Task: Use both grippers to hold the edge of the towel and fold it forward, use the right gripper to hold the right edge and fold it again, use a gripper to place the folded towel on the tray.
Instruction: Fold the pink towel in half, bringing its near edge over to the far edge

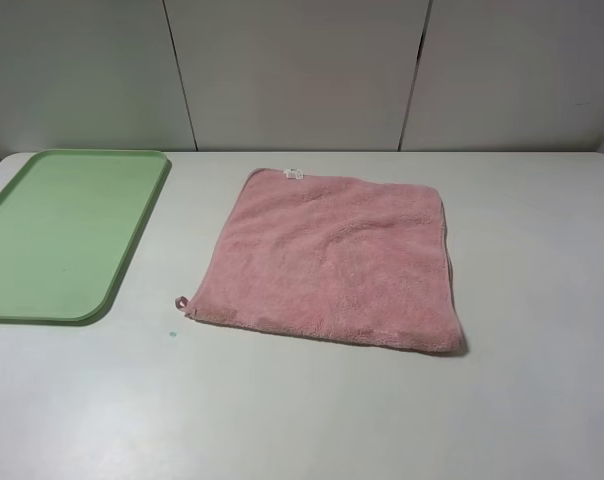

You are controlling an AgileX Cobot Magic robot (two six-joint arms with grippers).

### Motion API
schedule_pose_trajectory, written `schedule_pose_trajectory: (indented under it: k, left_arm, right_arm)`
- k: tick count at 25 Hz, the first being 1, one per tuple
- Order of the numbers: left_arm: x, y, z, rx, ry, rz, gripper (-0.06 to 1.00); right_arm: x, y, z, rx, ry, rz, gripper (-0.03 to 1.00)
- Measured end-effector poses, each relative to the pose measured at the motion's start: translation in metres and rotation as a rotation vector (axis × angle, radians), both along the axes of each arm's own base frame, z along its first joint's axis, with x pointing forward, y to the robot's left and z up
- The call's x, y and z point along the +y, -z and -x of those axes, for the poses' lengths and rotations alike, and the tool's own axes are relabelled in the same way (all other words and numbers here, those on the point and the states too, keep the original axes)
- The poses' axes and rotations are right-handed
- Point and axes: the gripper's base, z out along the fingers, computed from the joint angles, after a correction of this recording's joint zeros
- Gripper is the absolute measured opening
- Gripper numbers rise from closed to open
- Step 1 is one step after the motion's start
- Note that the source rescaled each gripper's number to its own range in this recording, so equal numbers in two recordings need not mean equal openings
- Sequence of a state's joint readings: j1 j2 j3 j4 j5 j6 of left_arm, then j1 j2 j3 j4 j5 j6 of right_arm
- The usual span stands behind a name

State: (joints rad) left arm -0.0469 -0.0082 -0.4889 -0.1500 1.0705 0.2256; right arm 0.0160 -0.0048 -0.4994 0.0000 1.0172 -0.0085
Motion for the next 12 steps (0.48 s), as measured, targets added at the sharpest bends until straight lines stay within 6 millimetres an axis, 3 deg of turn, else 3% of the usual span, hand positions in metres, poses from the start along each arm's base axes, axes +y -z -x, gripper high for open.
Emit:
schedule_pose_trajectory:
  k: [12]
  left_arm:
    - [0.0000, 0.0000, 0.0000, 0.000, 0.000, 0.000, 1.00]
  right_arm:
    - [0.0000, 0.0000, 0.0000, 0.000, 0.000, 0.000, 1.00]
